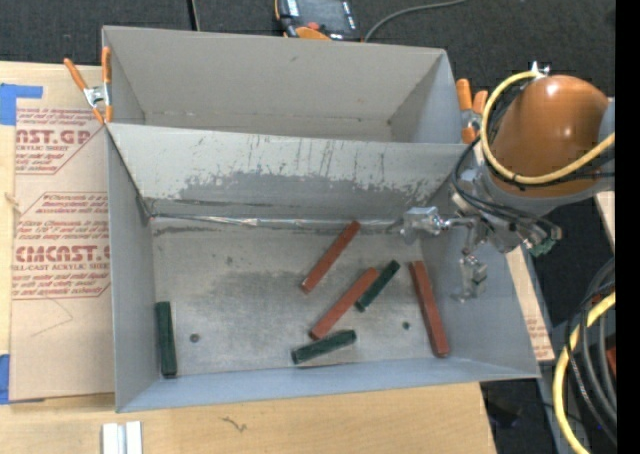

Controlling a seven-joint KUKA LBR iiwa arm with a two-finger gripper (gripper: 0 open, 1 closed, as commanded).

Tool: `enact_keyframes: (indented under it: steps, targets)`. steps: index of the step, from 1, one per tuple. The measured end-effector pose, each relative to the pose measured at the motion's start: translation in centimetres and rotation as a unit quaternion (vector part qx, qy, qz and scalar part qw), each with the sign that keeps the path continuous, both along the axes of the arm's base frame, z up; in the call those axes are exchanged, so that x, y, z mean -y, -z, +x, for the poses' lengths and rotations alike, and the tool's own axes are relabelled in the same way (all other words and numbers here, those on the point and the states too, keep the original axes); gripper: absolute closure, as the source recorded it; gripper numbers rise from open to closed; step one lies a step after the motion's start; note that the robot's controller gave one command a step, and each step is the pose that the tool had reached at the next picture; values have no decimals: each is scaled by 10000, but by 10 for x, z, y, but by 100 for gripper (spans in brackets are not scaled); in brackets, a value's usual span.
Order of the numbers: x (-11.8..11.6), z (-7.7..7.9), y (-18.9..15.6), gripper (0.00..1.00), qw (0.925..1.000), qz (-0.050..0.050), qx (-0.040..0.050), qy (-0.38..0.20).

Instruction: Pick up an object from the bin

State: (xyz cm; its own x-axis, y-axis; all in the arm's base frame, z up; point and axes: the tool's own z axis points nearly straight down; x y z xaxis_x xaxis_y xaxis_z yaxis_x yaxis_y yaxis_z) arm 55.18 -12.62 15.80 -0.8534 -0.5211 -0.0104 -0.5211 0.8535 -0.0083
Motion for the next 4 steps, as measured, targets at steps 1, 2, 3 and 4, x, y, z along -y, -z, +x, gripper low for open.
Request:
enact_keyframes:
  steps: [1,2,3,4]
  targets:
    - [-20,3,91,0,9965,18,-85,-835]
    - [-65,2,88,0,9940,19,-59,-1092]
    - [-63,2,88,100,9942,14,-67,-1073]
    - [-77,11,-64,100,9962,-1,-10,-871]
